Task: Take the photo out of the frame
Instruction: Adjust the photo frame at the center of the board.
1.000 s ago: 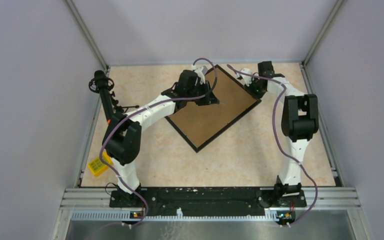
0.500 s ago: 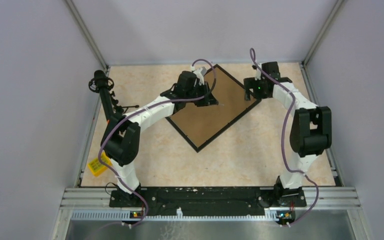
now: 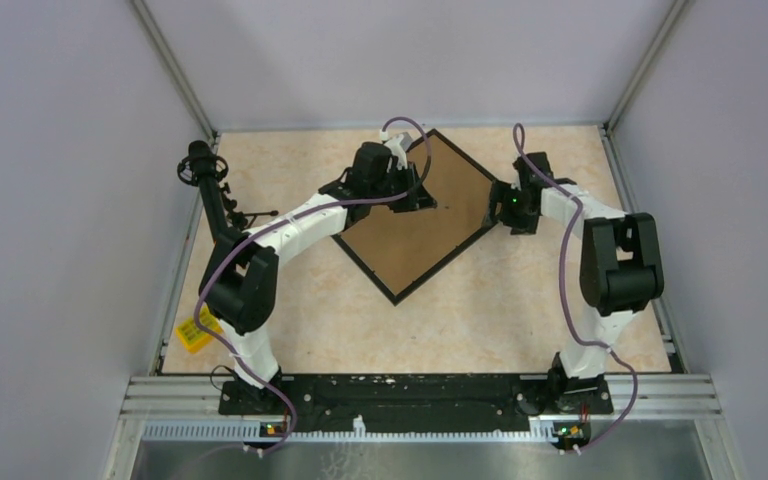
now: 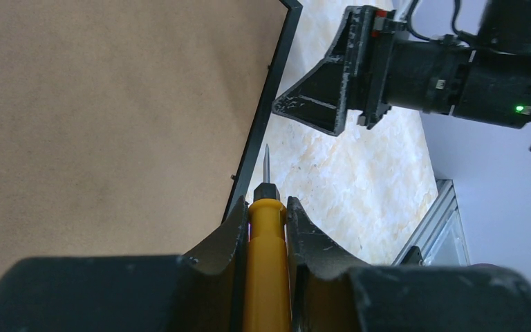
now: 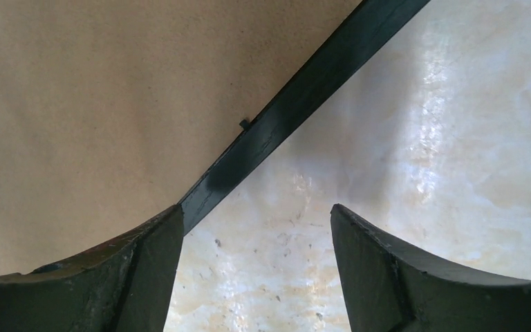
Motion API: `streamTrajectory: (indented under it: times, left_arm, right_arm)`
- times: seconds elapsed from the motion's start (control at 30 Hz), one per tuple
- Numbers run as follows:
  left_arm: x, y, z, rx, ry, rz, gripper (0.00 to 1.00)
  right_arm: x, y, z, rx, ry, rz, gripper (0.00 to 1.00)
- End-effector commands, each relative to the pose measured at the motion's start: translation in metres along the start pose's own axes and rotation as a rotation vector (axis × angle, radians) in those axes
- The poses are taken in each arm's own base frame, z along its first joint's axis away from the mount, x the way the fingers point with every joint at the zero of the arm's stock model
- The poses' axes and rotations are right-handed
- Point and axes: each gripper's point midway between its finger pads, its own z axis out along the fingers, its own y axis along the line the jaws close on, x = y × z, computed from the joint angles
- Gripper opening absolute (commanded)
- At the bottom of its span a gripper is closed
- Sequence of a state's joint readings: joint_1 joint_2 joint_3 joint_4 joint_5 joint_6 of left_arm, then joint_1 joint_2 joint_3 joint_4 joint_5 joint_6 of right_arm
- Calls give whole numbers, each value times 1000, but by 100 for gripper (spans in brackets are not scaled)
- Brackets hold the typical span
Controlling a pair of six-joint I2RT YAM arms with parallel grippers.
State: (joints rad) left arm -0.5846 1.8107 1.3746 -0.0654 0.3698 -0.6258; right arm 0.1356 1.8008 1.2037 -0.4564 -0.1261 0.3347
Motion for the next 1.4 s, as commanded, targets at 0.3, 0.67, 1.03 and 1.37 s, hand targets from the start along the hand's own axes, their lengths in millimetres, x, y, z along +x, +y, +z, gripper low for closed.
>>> streamTrajectory:
  times: [0.3, 0.67, 1.03, 1.37]
  left_arm:
    - [-21, -17, -15, 51, -71, 26, 0]
    - [-22, -15, -15, 41, -77, 29, 0]
    - [-19, -15, -19, 37, -75, 38, 0]
    - [-7, -1, -5, 42, -54, 2, 0]
  right_arm:
    - [11, 17, 35, 43, 11, 23, 74]
    - [28, -2, 47, 178, 99, -146, 49]
    - [74, -2, 51, 92, 276, -376, 4]
    - [82, 34, 44, -101, 277, -301, 8]
